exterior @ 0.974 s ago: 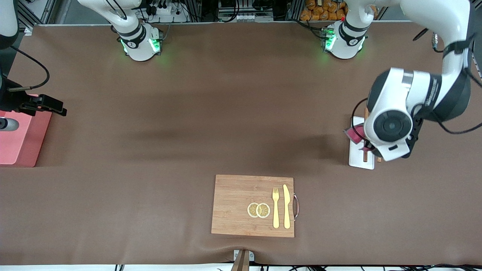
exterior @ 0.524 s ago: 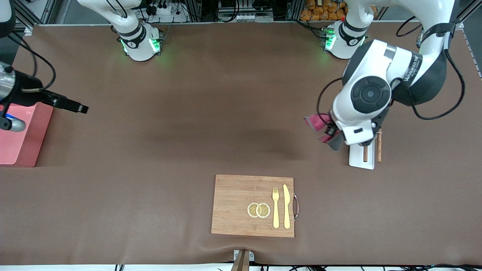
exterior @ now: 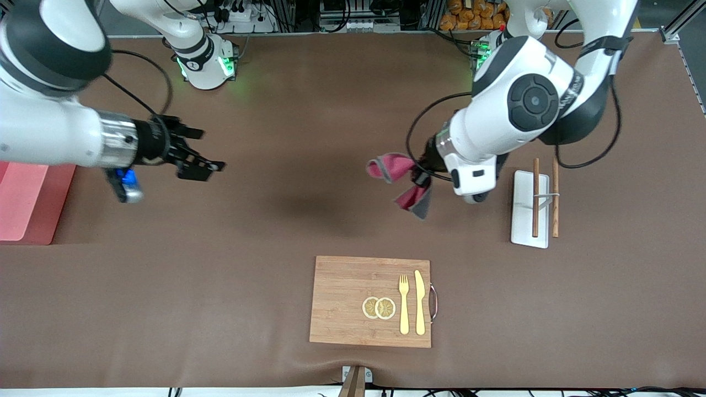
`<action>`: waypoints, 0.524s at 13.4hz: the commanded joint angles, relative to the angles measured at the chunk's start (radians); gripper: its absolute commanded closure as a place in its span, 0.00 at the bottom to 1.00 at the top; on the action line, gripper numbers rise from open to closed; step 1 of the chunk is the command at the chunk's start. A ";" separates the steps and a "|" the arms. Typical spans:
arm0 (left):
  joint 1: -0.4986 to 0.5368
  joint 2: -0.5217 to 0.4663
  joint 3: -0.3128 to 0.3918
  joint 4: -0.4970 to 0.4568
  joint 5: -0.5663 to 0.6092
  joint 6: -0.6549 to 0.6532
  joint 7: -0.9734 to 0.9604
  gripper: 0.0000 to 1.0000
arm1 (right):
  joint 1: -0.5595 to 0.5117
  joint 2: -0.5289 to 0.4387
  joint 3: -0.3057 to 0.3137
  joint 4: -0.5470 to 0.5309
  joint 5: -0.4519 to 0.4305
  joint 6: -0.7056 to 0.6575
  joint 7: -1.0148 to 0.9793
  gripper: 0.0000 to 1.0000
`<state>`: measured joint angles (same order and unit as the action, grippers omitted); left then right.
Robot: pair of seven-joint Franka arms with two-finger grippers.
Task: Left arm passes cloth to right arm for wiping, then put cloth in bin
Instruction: 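Lift the cloth off the sticks while the right gripper reaches toward it, then grasp the cloth with the right gripper and release the left gripper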
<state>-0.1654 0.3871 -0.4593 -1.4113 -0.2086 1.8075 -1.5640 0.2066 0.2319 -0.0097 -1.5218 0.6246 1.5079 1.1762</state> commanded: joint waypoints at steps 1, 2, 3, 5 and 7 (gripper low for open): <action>-0.051 0.024 -0.005 0.025 -0.083 0.123 -0.059 1.00 | 0.031 0.067 -0.007 0.040 0.125 0.061 0.150 0.00; -0.069 0.032 -0.005 0.025 -0.087 0.172 -0.102 1.00 | 0.046 0.087 -0.007 0.040 0.167 0.093 0.192 0.00; -0.092 0.036 -0.005 0.025 -0.087 0.208 -0.141 1.00 | 0.068 0.102 -0.007 0.040 0.191 0.136 0.223 0.00; -0.120 0.051 -0.005 0.025 -0.089 0.292 -0.189 1.00 | 0.129 0.121 -0.007 0.040 0.201 0.245 0.273 0.00; -0.149 0.064 -0.004 0.023 -0.086 0.375 -0.243 1.00 | 0.187 0.145 -0.007 0.040 0.201 0.330 0.365 0.00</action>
<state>-0.2931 0.4279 -0.4648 -1.4107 -0.2774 2.1243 -1.7601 0.3386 0.3451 -0.0085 -1.5142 0.8061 1.7859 1.4479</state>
